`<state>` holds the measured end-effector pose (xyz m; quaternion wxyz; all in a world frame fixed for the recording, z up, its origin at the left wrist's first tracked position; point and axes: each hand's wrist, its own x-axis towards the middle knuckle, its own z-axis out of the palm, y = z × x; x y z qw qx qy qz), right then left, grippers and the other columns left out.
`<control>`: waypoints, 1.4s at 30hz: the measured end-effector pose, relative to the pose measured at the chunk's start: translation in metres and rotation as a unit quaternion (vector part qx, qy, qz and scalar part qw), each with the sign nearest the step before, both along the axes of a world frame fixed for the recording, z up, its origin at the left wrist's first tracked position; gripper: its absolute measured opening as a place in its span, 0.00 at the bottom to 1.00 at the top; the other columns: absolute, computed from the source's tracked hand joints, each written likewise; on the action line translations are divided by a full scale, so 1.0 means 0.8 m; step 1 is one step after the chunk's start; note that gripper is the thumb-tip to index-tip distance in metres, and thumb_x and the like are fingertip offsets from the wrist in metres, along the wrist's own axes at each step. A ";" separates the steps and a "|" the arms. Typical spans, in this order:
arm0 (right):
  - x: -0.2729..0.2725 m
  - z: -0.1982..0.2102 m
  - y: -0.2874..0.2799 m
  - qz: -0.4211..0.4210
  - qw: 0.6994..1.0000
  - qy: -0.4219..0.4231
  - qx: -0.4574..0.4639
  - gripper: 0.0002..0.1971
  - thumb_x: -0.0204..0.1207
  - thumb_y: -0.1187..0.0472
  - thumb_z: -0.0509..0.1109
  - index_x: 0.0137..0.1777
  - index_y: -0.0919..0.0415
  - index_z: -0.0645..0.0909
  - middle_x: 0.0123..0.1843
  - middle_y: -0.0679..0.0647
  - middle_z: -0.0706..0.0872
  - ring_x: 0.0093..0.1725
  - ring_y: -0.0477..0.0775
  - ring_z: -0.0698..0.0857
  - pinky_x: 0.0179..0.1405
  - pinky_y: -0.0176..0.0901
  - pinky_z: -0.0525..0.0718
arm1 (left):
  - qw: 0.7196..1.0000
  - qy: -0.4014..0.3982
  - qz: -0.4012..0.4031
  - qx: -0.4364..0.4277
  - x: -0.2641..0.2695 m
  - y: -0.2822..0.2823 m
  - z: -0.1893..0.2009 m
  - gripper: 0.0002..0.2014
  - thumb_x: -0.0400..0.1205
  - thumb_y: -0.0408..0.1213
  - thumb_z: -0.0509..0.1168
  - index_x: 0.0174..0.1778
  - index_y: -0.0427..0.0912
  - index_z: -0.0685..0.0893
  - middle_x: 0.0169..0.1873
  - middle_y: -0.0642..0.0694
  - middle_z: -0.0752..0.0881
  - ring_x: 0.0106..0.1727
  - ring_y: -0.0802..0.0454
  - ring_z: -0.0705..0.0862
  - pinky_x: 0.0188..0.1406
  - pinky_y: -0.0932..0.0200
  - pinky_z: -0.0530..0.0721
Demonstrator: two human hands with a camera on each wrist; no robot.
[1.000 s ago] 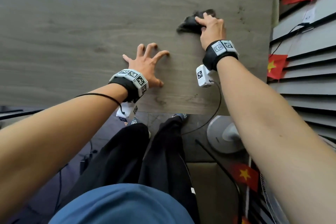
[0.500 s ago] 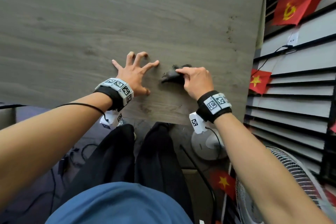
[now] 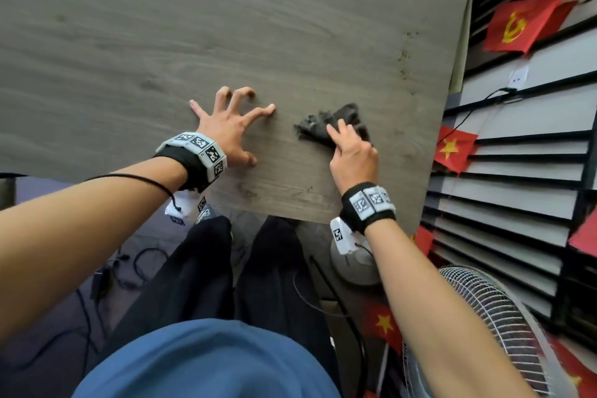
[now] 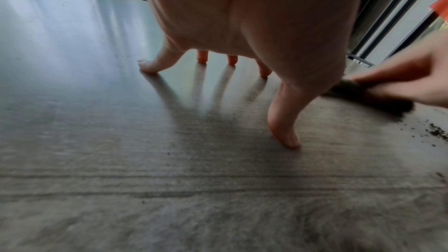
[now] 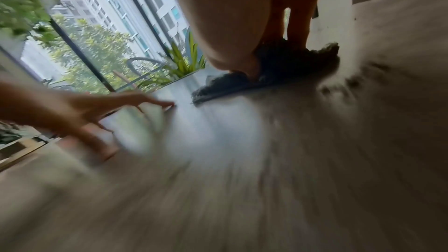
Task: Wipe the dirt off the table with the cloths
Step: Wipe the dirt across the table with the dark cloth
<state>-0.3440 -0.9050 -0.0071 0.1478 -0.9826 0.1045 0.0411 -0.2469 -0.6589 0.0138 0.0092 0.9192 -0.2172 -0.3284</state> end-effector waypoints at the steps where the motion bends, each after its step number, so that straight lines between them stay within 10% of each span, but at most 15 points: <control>1: -0.020 0.000 0.007 0.011 1.000 0.005 0.000 0.24 0.68 0.70 0.70 0.62 0.48 0.87 0.67 0.54 0.86 0.57 0.60 0.88 0.44 0.51 0.87 | 1.000 0.000 0.001 0.001 0.000 0.000 0.001 0.56 0.64 0.61 0.81 0.82 0.75 0.52 0.81 0.52 0.49 0.83 0.38 0.45 0.64 0.04 0.56; 7: 0.008 0.042 -0.014 0.054 0.994 0.058 0.068 0.20 0.69 0.63 0.66 0.57 0.44 0.89 0.53 0.53 0.92 0.50 0.63 0.90 0.48 0.52 0.88 | 1.000 0.000 0.003 -0.006 -0.002 0.001 0.005 0.56 0.64 0.61 0.81 0.83 0.75 0.52 0.82 0.53 0.49 0.84 0.39 0.44 0.65 0.05 0.55; 14: 0.093 0.020 -0.090 -0.057 0.998 0.035 0.004 0.21 0.75 0.62 0.62 0.62 0.43 0.87 0.60 0.53 0.89 0.59 0.63 0.85 0.62 0.47 0.81 | 1.000 -0.008 0.013 0.002 0.000 0.000 0.003 0.56 0.62 0.60 0.83 0.82 0.76 0.54 0.81 0.54 0.49 0.84 0.40 0.45 0.65 0.05 0.55; 26: -0.087 0.020 0.054 0.000 0.994 0.109 0.016 0.21 0.75 0.58 0.61 0.67 0.46 0.82 0.60 0.48 0.87 0.52 0.60 0.86 0.47 0.47 0.80 | 0.998 -0.019 0.059 -0.003 -0.017 -0.019 0.013 0.55 0.60 0.55 0.86 0.81 0.71 0.62 0.81 0.52 0.56 0.84 0.39 0.51 0.63 0.06 0.62; 35: 0.041 0.041 -0.055 -0.079 0.996 0.041 0.020 0.21 0.73 0.66 0.64 0.60 0.44 0.88 0.61 0.54 0.88 0.61 0.64 0.83 0.64 0.46 0.80 | 0.998 -0.011 0.054 0.019 -0.017 -0.023 0.016 0.63 0.54 0.59 0.87 0.82 0.72 0.58 0.83 0.52 0.56 0.82 0.39 0.54 0.56 0.18 0.80; 42: -0.034 0.003 0.006 -0.172 0.985 0.003 -0.020 0.20 0.76 0.61 0.59 0.63 0.50 0.85 0.59 0.53 0.88 0.51 0.64 0.87 0.46 0.50 0.83 | 0.998 -0.006 0.058 0.001 -0.020 -0.016 0.013 0.65 0.52 0.60 0.88 0.84 0.72 0.57 0.84 0.52 0.55 0.85 0.38 0.51 0.62 0.13 0.73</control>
